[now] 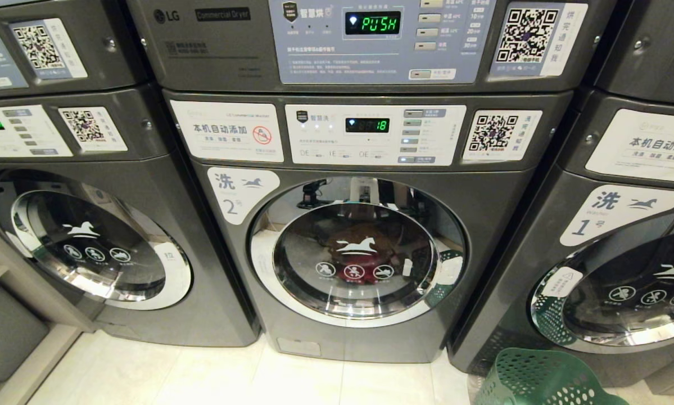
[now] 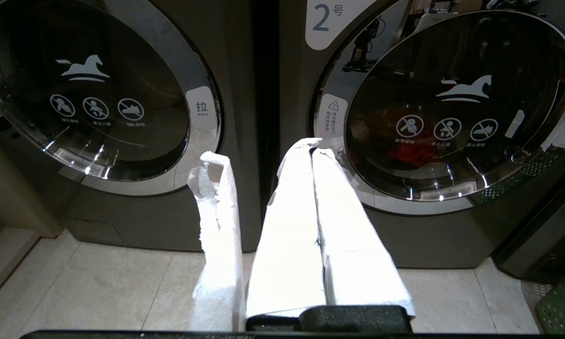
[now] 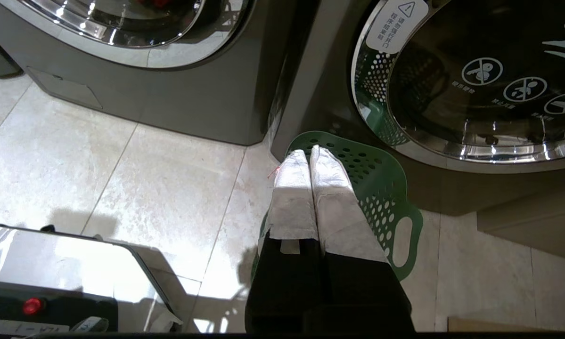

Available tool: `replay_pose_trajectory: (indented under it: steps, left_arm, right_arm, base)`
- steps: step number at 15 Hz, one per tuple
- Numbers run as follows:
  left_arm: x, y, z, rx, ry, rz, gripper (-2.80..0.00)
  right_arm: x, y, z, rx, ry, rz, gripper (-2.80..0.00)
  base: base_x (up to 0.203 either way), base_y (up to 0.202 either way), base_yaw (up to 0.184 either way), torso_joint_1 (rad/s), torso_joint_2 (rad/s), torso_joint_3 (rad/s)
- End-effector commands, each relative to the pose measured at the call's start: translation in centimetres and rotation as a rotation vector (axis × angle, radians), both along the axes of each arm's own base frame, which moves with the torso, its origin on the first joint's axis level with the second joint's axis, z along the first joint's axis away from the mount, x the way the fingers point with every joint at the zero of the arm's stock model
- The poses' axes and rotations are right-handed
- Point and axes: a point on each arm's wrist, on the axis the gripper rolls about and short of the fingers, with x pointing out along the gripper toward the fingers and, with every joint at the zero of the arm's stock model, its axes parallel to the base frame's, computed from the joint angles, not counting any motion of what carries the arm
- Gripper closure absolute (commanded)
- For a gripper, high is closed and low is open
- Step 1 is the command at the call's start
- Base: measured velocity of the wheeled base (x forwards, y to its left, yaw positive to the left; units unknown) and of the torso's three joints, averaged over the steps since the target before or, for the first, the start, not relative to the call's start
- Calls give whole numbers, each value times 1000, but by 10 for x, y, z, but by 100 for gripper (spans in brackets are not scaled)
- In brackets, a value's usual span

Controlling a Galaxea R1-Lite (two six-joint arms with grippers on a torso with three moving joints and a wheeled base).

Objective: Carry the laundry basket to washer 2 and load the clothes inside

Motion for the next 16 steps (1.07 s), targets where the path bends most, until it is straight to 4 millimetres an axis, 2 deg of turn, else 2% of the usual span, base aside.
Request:
replay_pose_trajectory:
  steps: [1,4,8,16]
  left_arm:
    - [3,0,-11,0,39,0,0]
    - [3,0,-11,0,39,0,0]
    - [3,0,-11,0,39,0,0]
    - [3,0,-11,0,39,0,0]
  right_arm:
    - [-22,1,-9,-12,-155,18,0]
    - [-36,1,-16,3,-302,42,0]
    - [-36,1,-19,83,-286,36,0]
    - [-36,0,-20,84,-283,-3,0]
  base:
    - [0,0,0,0,0,0]
    - [0,0,0,0,0,0]
    - [0,0,0,0,0,0]
    - [0,0,0,0,0,0]
